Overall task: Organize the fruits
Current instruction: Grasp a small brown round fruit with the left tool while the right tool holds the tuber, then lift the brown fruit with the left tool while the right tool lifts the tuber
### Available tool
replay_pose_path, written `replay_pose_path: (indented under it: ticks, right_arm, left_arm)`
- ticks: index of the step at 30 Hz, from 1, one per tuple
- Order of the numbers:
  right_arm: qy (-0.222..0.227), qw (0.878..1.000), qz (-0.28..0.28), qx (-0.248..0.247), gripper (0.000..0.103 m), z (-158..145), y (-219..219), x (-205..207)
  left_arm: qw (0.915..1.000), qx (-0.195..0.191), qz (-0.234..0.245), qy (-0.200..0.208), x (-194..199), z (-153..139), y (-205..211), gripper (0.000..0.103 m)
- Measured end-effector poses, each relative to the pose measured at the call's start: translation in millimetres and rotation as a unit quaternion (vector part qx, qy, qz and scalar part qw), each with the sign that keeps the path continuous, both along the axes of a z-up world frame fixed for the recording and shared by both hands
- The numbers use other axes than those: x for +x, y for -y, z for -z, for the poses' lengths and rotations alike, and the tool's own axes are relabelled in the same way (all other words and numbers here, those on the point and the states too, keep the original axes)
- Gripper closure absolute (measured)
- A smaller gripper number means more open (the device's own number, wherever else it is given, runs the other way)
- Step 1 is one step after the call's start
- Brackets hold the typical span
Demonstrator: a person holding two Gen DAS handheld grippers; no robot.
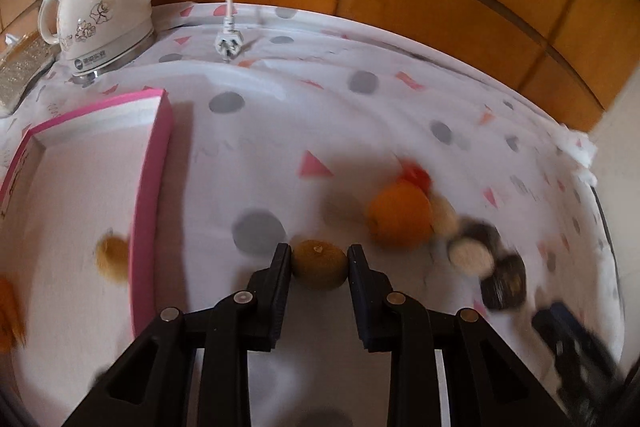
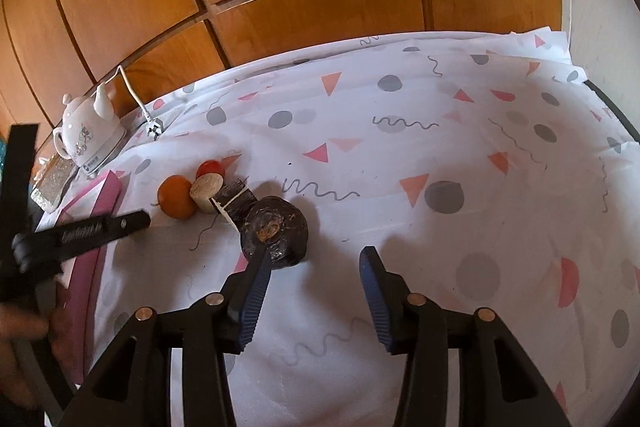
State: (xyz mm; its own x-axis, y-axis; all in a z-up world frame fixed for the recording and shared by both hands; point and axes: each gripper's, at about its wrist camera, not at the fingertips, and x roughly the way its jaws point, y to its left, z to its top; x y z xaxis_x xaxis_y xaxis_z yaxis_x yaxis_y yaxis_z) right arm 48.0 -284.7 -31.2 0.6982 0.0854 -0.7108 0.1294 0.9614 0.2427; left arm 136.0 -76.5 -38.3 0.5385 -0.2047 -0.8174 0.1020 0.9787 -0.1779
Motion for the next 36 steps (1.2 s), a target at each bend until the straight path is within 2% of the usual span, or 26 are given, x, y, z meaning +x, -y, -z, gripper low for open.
replay_pose_path:
  ticks: [7, 8, 9, 14, 16, 19, 21, 26, 30, 32, 36]
  right_arm:
    - [-0.003, 1.0, -0.024, 0.005, 0.056, 0, -5, 4]
    - [-0.005, 1.0, -0.029, 0.008, 0.056, 0, -6, 5]
    - [-0.006, 0.999, -0.035, 0.012, 0.056, 1, -6, 6]
    - [-0.016, 0.998, -0.065, -0.001, 0.055, 3, -14, 19]
    - [-0.021, 0.997, -0.073, -0.022, 0.049, 5, -19, 25]
    - [-0.024, 0.995, -0.077, -0.053, 0.048, 8, -25, 34]
    - [-0.028, 0.994, -0.083, -0.064, 0.043, 12, -28, 41]
    - [-0.036, 0.991, -0.091, -0.087, 0.042, 22, -36, 50]
    - [-0.034, 0.99, -0.09, -0.099, 0.045, 23, -38, 52]
    - [-0.03, 0.991, -0.085, -0.098, 0.056, 23, -37, 51]
    - [-0.031, 0.991, -0.081, -0.098, 0.056, 22, -36, 49]
  left_arm:
    - [0.9975, 0.012, 0.058, 0.037, -50, 11, 19, 0.075]
    - [0.9957, 0.025, 0.066, 0.059, -57, 12, 23, 0.075]
    - [0.9947, 0.033, 0.07, 0.068, -60, 14, 24, 0.075]
    - [0.993, 0.022, 0.075, 0.089, -62, 20, 21, 0.074]
    - [0.9922, 0.028, 0.077, 0.094, -63, 20, 22, 0.074]
    - [0.9915, 0.029, 0.077, 0.101, -64, 22, 22, 0.074]
    - [0.9911, 0.032, 0.077, 0.104, -65, 23, 23, 0.074]
    - [0.9905, 0.036, 0.078, 0.108, -66, 23, 24, 0.074]
    - [0.9903, 0.036, 0.078, 0.11, -66, 24, 23, 0.074]
    - [0.9904, 0.033, 0.077, 0.11, -66, 24, 23, 0.074]
    - [0.9904, 0.031, 0.078, 0.11, -66, 24, 22, 0.074]
